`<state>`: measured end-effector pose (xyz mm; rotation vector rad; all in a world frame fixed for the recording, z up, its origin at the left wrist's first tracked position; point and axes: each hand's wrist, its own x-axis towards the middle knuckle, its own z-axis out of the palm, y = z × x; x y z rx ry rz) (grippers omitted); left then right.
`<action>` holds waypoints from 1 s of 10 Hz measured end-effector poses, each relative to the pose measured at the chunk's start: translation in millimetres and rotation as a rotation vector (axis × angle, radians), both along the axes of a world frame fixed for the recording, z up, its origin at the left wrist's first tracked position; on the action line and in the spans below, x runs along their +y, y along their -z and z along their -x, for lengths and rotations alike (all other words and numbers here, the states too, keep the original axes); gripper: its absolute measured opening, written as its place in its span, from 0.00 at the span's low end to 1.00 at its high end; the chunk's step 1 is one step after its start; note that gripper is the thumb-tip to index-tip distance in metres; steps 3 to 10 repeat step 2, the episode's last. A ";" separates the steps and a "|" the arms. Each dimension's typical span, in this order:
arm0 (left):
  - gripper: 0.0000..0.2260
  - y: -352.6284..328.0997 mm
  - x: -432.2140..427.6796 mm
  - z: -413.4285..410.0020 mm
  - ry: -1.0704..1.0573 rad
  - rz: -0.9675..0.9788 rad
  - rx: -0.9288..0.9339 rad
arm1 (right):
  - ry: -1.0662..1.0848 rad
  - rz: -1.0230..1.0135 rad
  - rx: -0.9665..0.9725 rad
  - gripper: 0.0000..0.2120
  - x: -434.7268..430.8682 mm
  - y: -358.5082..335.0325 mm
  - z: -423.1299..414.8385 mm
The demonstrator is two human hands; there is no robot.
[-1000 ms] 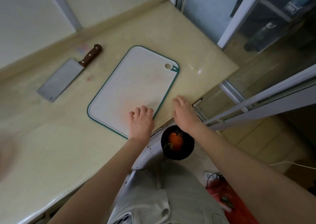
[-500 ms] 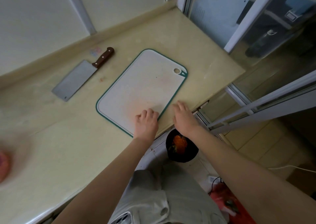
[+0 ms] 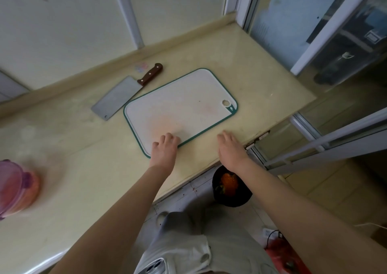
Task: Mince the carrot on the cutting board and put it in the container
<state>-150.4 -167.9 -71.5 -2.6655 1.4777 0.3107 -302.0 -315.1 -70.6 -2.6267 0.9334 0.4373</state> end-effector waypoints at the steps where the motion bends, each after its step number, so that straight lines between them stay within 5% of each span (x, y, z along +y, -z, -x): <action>1: 0.24 0.0 2.1 -4.8 0.004 0.066 0.055 | -0.013 -0.012 0.001 0.23 1.9 -4.2 -2.7; 2: 0.21 -5.0 1.9 -10.8 0.020 0.032 0.116 | -0.042 -0.046 0.021 0.17 -2.9 -15.3 -10.8; 10: 0.21 -5.0 1.9 -10.8 0.020 0.032 0.116 | -0.042 -0.046 0.021 0.17 -2.9 -15.3 -10.8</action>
